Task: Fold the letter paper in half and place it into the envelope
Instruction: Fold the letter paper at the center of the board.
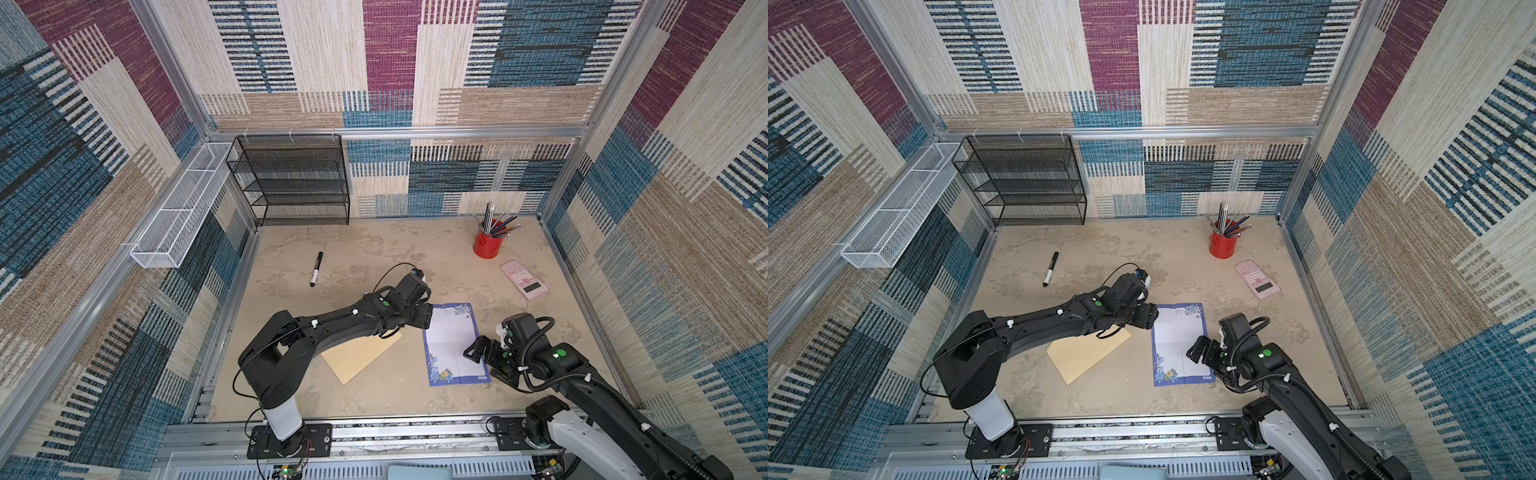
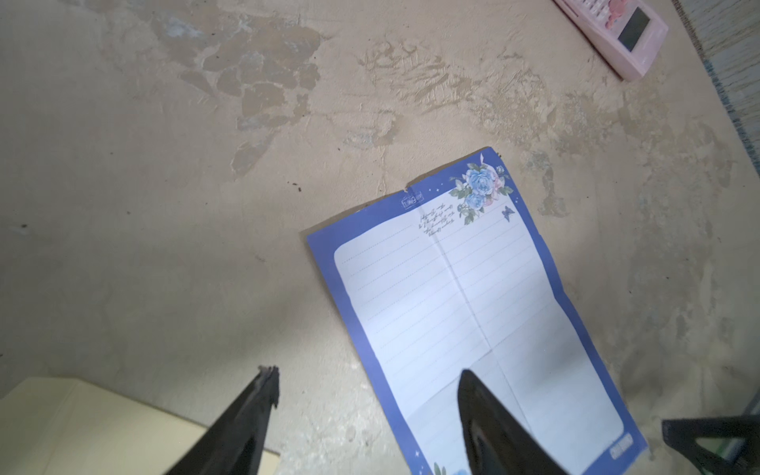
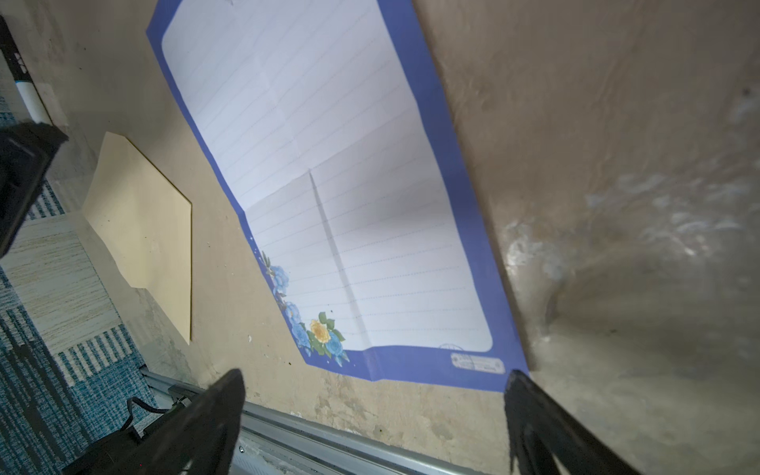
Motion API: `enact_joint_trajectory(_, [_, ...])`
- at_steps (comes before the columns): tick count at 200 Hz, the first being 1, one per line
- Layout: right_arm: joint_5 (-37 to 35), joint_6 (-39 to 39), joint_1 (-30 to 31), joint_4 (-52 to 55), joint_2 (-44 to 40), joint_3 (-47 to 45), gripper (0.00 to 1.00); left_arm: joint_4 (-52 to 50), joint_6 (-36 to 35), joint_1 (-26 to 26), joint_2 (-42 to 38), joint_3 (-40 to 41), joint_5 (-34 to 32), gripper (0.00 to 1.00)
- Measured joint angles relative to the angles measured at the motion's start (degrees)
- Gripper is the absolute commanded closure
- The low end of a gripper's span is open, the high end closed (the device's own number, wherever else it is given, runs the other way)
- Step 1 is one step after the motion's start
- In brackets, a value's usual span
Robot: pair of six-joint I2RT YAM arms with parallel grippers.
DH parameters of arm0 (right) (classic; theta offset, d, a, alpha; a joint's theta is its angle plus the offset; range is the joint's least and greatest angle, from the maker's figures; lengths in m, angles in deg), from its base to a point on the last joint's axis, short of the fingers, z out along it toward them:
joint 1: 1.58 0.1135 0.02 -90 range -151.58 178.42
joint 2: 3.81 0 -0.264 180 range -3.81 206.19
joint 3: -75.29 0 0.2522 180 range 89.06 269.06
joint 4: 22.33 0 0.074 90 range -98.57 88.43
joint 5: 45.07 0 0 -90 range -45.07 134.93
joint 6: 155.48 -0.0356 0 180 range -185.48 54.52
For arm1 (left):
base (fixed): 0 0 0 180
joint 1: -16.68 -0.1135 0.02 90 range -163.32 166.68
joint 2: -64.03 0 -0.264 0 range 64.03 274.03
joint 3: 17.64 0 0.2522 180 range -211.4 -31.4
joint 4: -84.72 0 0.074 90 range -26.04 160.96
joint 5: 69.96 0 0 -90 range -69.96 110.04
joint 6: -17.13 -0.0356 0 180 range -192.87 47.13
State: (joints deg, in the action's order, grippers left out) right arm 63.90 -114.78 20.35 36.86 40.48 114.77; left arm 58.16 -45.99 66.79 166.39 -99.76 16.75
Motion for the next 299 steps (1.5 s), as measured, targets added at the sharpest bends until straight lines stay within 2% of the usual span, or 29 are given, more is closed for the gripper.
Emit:
enact_joint_trajectory(51, [0.74,-1.62,0.09,0.57,-1.92,-4.28,0.0,-2.05,-0.04,0.61,7.85,-5.2,-2.47,0.3])
enact_joint_trajectory(121, [3.58,-3.39,0.09,-2.16,-5.68,-6.86,0.0,-3.13,0.0,1.38,10.64,-5.68,-2.45,0.3])
enact_joint_trajectory(183, [5.05,-4.17,0.11,-4.98,-7.17,-4.63,0.01,-2.64,0.15,1.38,11.39,-5.01,-2.54,0.3])
enact_joint_trajectory(299, [4.96,-1.73,0.11,-10.16,-5.38,-1.16,0.01,-0.09,0.17,1.03,15.15,-8.79,-2.29,0.33])
